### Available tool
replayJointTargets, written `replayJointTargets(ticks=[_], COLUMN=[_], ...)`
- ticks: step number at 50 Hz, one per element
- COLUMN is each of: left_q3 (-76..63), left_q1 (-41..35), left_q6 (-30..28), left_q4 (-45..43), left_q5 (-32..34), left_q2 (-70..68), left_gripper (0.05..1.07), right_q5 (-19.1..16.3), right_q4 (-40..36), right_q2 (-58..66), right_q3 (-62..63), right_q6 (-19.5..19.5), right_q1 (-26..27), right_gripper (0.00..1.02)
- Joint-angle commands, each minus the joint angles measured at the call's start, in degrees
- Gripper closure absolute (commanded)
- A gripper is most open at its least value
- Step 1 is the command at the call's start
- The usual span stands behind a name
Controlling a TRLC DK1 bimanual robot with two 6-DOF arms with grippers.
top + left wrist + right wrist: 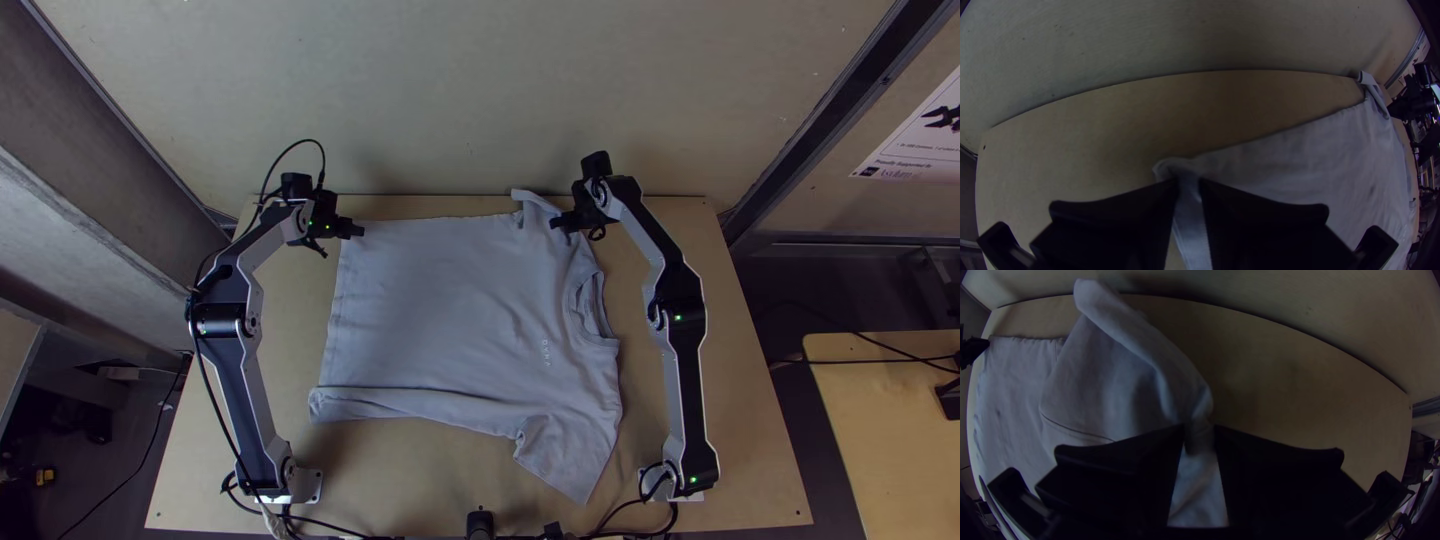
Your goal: Fold the t-shirt
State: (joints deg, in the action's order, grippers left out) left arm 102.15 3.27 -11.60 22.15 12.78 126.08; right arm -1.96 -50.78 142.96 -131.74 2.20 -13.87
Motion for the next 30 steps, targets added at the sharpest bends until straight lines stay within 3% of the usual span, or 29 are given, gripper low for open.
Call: replayJointTargets(ticks=[1,5,30], left_q3=[-0.02,-0.02,2.97], left_q1=[0.60,0.86,0.95], left_q6=[-0.45,-0.62,0.52], left_q4=[2.19,2.19,3.34], left_q5=[1.29,1.29,1.29], left_q2=[2.59,2.77,1.36], left_gripper=[1.04,1.04,1.04], right_q5=[0.37,0.81,1.08], right_q4=[0.69,1.48,1.48], right_q2=[2.86,2.94,-0.48], right_q3=[-1.24,-1.24,-1.15], right_q6=[1.32,2.20,1.76], right_q1=[-1.07,-1.25,-1.42], right_gripper=[0.86,1.00,1.00])
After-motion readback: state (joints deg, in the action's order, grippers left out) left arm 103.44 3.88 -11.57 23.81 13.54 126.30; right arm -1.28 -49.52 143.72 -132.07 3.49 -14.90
